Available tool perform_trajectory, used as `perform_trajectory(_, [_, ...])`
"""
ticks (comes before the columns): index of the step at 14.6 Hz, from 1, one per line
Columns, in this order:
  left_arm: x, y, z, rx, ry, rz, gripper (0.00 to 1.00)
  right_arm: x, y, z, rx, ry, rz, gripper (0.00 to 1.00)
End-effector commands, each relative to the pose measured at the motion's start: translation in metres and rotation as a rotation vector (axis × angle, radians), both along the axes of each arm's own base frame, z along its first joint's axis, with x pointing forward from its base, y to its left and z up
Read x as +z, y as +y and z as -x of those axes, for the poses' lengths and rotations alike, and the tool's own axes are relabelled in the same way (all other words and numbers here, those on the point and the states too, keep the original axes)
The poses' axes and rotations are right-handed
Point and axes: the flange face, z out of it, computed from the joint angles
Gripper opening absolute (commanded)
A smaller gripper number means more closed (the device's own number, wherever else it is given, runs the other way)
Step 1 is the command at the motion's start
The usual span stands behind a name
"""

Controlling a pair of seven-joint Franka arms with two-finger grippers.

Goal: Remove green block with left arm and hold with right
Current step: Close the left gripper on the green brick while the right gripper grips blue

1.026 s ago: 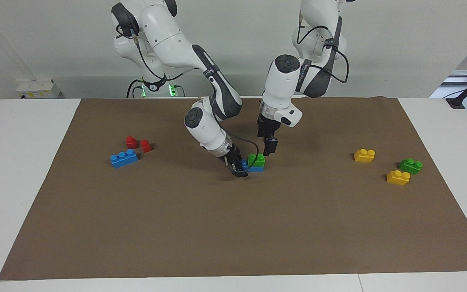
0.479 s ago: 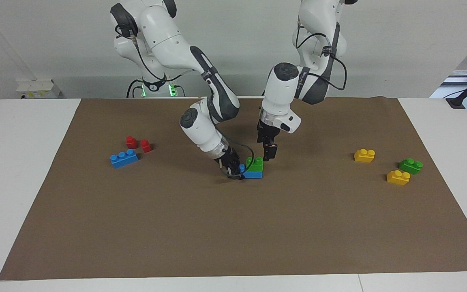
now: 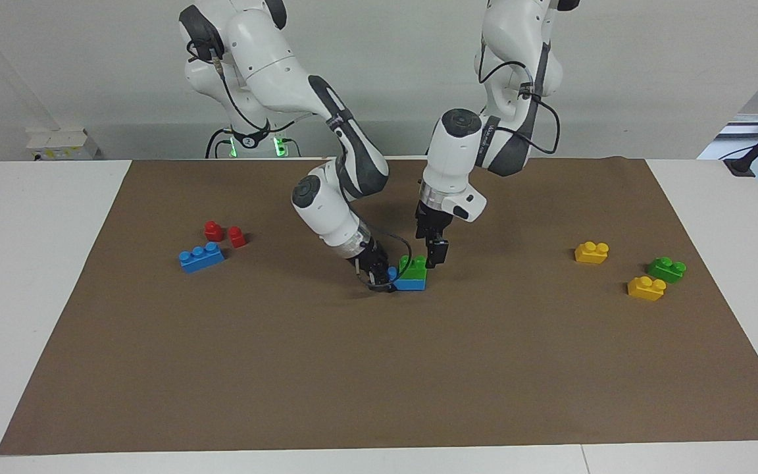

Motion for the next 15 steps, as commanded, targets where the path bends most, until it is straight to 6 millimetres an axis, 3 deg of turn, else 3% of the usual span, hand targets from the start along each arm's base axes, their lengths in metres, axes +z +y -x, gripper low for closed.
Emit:
perform_trajectory(1, [-0.010,-0.009,-0.003,0.014,-0.021,-0.008,1.00,-0.009,-0.006,-0.001,-0.027,0.000,0.000,0.00])
perform_trajectory(12, [-0.029,-0.026,-0.002,0.022,-0.069,-0.033,1.00,-0.009,-0.005,0.000,-0.026,0.000,0.000,0.00])
perform_trajectory(13, [-0.029,-0.026,-0.002,0.022,-0.070,-0.034,0.96,-0.009,-0.005,0.000,-0.026,0.000,0.000,0.00])
perform_trajectory(14, [-0.028,-0.027,-0.002,0.017,-0.072,-0.037,0.81,-0.009,-0.005,0.000,-0.026,0.000,0.000,0.00])
perform_trajectory(15, [-0.028,-0.026,-0.002,0.011,-0.077,-0.044,0.54,-0.009,-0.005,0.000,-0.026,0.000,0.000,0.00])
